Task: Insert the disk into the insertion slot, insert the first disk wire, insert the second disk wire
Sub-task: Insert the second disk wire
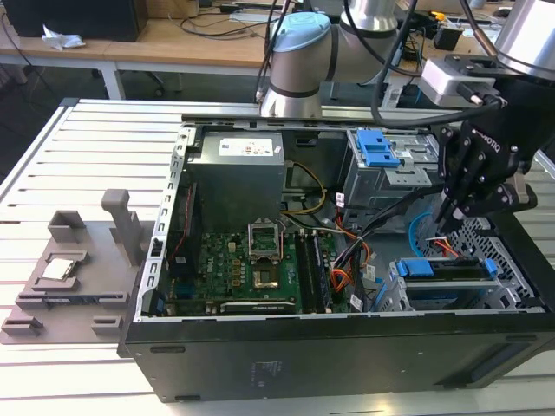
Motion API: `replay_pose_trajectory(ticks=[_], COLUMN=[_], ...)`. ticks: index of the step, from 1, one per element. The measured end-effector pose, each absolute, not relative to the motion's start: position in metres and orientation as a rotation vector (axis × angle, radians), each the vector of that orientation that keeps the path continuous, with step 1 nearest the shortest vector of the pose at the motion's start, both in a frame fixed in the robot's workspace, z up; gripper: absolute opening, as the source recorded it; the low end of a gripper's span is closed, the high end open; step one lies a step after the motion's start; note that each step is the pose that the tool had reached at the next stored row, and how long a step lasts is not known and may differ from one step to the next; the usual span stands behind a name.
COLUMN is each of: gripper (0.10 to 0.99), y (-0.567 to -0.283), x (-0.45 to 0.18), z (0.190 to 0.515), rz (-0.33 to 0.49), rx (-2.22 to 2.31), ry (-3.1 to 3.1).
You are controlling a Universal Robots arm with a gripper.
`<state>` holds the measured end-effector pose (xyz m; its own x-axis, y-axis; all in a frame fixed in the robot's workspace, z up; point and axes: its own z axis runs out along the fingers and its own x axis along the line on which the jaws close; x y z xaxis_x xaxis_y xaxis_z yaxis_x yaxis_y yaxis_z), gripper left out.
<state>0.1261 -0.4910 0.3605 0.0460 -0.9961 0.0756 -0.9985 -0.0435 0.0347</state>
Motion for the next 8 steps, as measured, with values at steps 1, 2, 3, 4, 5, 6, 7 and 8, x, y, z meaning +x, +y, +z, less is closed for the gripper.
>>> replay_pose_trajectory(ticks=[1, 2, 3, 4, 5, 6, 7, 8], gripper=[0.161, 0.161, 0.161, 0.161, 0.161, 0.161, 0.161, 0.161], y=[-0.492, -0.493, -0.494, -0.495, -0.497, -0.499, -0.501, -0.505], x=[0.126, 0.126, 0.126, 0.126, 0.126, 0.126, 0.126, 0.126], z=[0.36, 0.36, 0.359, 0.359, 0.359, 0.358, 0.358, 0.358], rz=[0.047, 0.047, 0.047, 0.046, 0.046, 0.046, 0.046, 0.046], rx=[2.215, 2.215, 2.215, 2.215, 2.215, 2.215, 2.215, 2.215], ry=[-2.117, -2.118, -2.118, -2.118, -2.118, -2.118, -2.118, -2.118])
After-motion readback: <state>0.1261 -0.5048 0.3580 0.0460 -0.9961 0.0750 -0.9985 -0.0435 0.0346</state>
